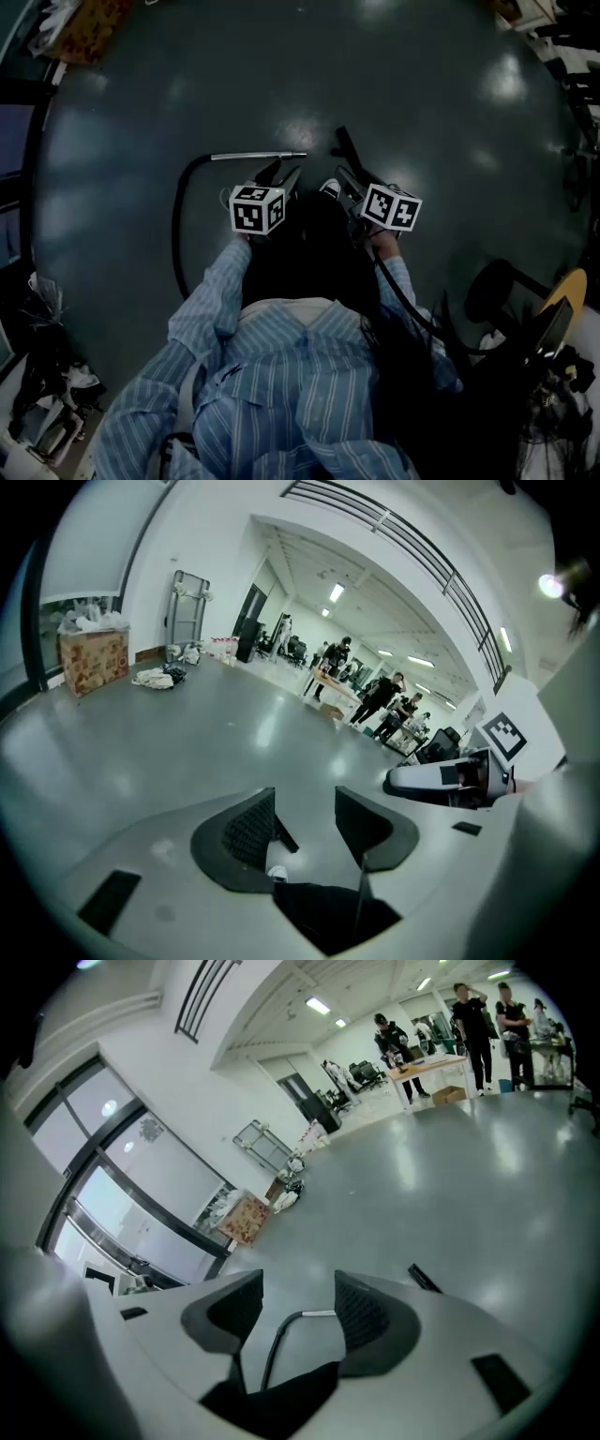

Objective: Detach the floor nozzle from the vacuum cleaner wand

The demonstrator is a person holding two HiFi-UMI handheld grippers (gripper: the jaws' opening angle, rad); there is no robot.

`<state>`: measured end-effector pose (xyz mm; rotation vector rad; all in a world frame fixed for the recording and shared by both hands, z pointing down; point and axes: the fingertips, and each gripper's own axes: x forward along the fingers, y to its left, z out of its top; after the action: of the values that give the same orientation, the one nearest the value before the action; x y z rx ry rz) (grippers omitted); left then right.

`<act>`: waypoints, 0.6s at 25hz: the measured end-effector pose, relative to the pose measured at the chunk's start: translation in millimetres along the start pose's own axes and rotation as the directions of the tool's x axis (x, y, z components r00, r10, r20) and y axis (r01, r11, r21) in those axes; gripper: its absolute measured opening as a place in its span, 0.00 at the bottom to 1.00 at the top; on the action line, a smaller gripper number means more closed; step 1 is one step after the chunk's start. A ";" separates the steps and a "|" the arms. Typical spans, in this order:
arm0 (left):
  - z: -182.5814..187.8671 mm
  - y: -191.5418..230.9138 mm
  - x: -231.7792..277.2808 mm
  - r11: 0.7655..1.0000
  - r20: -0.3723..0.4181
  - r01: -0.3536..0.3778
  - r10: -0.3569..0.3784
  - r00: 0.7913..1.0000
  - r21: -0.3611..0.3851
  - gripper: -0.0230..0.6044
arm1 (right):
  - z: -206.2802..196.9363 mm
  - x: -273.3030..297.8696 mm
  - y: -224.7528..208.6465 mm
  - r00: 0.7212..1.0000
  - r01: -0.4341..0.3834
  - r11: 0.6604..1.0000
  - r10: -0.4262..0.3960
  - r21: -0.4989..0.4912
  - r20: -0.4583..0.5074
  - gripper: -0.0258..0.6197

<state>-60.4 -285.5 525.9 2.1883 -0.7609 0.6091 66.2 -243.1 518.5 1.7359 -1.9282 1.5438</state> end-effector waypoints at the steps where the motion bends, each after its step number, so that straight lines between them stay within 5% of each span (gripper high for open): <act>1: 3.3 -0.3 -5.5 1.000 0.017 -0.001 0.001 1.000 -0.008 0.35 | 2.5 -1.8 4.0 1.000 0.002 1.000 -0.002 -0.003 0.008 0.42; 4: 14.7 0.9 -14.3 0.999 0.056 -0.033 0.034 0.998 -0.019 0.10 | 11.4 -4.2 6.8 1.000 0.018 1.000 -0.018 0.004 0.010 0.42; 7: 13.5 -13.9 -25.3 0.998 0.085 -0.037 0.042 0.995 -0.056 0.09 | 2.5 -17.4 1.1 1.000 0.010 1.000 -0.010 0.002 -0.019 0.42; 15: -9.0 -132.0 -36.4 0.985 0.253 0.019 0.025 0.967 -0.171 0.05 | -44.7 -130.9 -54.3 0.997 -0.038 0.992 0.030 -0.122 -0.070 0.37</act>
<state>1.2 -192.8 445.7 2.1263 -0.9142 0.2536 130.3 -113.5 484.2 1.5884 -1.9843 1.4414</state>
